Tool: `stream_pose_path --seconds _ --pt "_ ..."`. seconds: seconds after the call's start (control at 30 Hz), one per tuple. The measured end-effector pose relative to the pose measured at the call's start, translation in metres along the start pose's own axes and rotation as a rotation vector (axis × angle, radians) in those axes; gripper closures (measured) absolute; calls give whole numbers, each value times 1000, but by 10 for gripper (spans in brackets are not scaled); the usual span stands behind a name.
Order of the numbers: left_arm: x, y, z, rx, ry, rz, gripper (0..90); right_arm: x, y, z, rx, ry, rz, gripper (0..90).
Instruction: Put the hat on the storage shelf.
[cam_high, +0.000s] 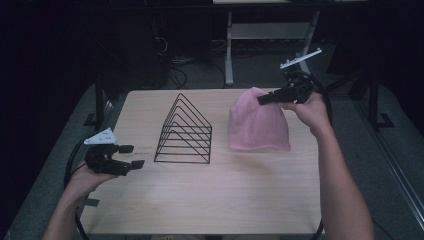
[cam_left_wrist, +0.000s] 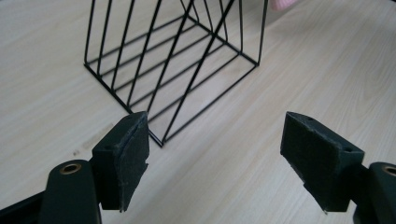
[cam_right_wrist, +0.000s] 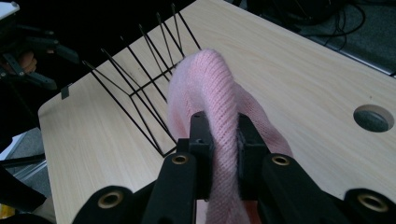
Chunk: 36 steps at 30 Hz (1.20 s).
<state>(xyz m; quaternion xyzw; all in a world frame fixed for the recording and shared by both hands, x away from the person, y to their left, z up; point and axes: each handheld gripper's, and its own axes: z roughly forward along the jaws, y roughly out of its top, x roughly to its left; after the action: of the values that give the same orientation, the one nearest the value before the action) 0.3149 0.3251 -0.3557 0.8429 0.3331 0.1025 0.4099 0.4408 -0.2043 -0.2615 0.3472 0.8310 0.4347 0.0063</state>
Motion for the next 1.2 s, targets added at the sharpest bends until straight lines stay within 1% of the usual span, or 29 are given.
stream_pose_path --seconds 0.07,0.1,0.13,0.17,0.2,0.23,0.27,0.3,0.33,0.37,0.47,0.5,0.53,0.6,0.63,0.7,0.73,0.77,0.8,0.83,0.87,0.9,0.97,1.0,1.03,1.07,1.1,1.13,1.2 --pt "1 6 -2 -2 3 6 239 3 6 -2 -9 5 -15 800" --pt "1 9 -3 0 1 12 239 3 6 -2 -9 5 -15 800" --pt "1 13 -4 2 -1 22 239 5 11 -4 -16 3 -20 799" --pt "2 15 -4 -1 -9 18 239 5 11 -4 -16 3 -20 799" --pt "4 21 -6 -5 -38 28 239 8 16 -5 -21 -8 -27 800" --pt "4 21 -6 -5 -38 28 239 8 16 -5 -21 -8 -27 800" --pt "5 24 -7 -1 -33 33 239 12 22 -7 -19 -4 -42 800" --pt "6 26 -7 -1 -32 32 239 12 22 -7 -19 -4 -42 800" --pt "9 31 -10 -3 -40 32 238 15 28 -7 -22 0 -55 800" --pt "9 31 -10 -3 -40 32 238 15 28 -7 -22 0 -55 800" --pt "11 38 -13 -2 -49 34 238 20 37 -9 -26 5 -72 799" --pt "13 42 -15 -2 -50 32 238 22 43 -9 -32 14 -82 799" --pt "13 44 -16 2 -47 34 238 23 46 -9 -37 23 -85 799" --pt "14 47 -16 4 -48 38 238 24 48 -9 -37 26 -88 799" --pt "14 49 -16 5 -54 37 238 27 54 -8 -38 33 -100 799" --pt "15 52 -16 7 -63 37 238 29 56 -8 -38 36 -102 799" --pt "15 54 -16 7 -65 34 235 33 63 -7 -43 47 -119 799" --pt "15 56 -15 9 -68 35 235 33 63 -7 -43 47 -119 799" --pt "15 59 -15 14 -75 47 230 38 68 -8 -48 57 -128 799" --pt "15 60 -14 15 -79 49 230 38 68 -8 -48 57 -128 799" --pt "14 65 -13 10 -95 53 230 41 72 -9 -54 62 -140 799" --pt "14 65 -13 10 -95 53 230 41 72 -9 -54 62 -140 799" --pt "13 71 -13 1 -105 63 230 46 77 -9 -61 71 -150 799" --pt "11 78 -12 1 -107 73 230 52 83 -10 -63 76 -162 799" --pt "11 78 -12 1 -107 73 230 52 83 -10 -63 76 -162 799" --pt "10 81 -12 0 -107 79 230 54 86 -10 -64 79 -164 799" --pt "9 84 -11 -7 -113 76 230 60 92 -10 -67 85 -178 798" --pt "9 87 -11 -9 -117 81 230 60 92 -10 -67 85 -178 798" --pt "9 92 -12 -19 -126 77 230 65 97 -10 -68 90 -188 798"
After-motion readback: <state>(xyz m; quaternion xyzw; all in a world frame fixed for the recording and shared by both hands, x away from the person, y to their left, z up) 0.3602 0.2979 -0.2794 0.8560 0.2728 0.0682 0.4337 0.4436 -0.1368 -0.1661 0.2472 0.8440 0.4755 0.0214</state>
